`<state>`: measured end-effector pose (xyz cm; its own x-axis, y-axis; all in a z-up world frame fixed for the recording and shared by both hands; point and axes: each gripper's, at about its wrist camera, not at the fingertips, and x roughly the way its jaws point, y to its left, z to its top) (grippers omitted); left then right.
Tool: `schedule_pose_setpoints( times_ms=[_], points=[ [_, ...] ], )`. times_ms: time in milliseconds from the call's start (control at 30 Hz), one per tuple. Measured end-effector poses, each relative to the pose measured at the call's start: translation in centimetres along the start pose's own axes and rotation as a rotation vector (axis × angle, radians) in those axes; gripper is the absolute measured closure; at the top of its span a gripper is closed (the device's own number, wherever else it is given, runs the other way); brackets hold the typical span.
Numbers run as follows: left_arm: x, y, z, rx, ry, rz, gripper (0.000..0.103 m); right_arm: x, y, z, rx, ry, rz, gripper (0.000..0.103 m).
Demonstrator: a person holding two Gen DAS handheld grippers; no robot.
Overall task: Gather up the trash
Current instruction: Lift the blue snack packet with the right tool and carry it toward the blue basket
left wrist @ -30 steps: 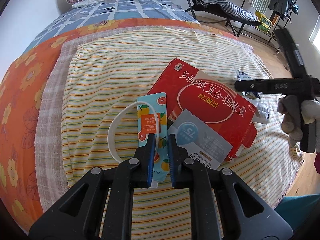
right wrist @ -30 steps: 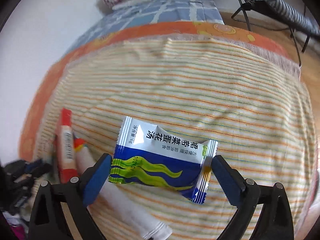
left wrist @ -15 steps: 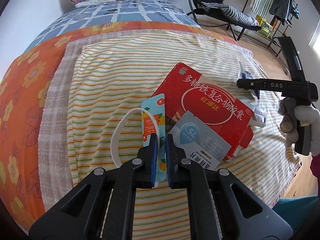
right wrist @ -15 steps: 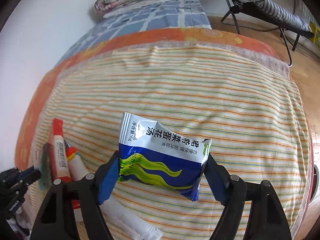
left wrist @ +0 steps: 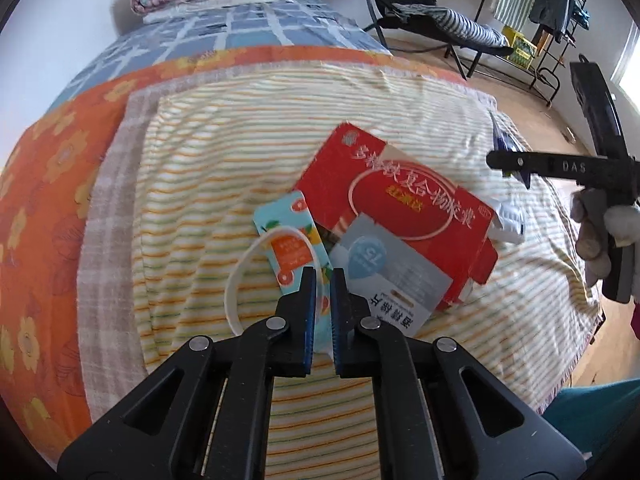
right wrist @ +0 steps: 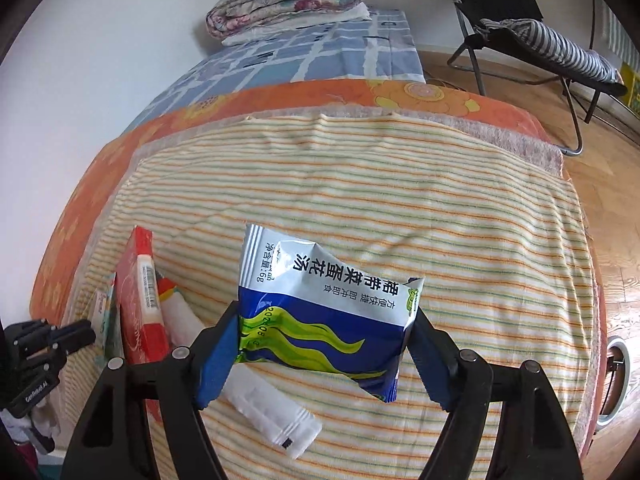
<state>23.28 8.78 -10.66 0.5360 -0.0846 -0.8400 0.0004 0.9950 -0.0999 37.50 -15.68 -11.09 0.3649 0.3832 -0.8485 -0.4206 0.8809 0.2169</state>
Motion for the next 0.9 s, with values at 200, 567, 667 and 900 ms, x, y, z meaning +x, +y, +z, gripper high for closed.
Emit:
schedule_pose_setpoints(
  times_ms=[200, 567, 667, 900],
  points=[
    [1.4, 0.7, 0.0, -0.005, 0.042, 0.023, 0.098, 0.0, -0.1, -0.3, 0.002, 0.004, 0.0, 0.023],
    [0.3, 1.7, -0.4, -0.022, -0.001, 0.029, 0.103, -0.5, 0.5, -0.6, -0.023, -0.003, -0.015, 0.023],
    [-0.9, 1.9, -0.3, -0.024, -0.027, 0.031, 0.103, -1.6, 1.0, -0.8, -0.033, -0.021, -0.013, 0.023],
    [-4.0, 2.0, -0.7, -0.021, -0.075, 0.034, 0.103, -4.7, 3.2, -2.1, -0.104, -0.057, -0.019, 0.023]
  ],
)
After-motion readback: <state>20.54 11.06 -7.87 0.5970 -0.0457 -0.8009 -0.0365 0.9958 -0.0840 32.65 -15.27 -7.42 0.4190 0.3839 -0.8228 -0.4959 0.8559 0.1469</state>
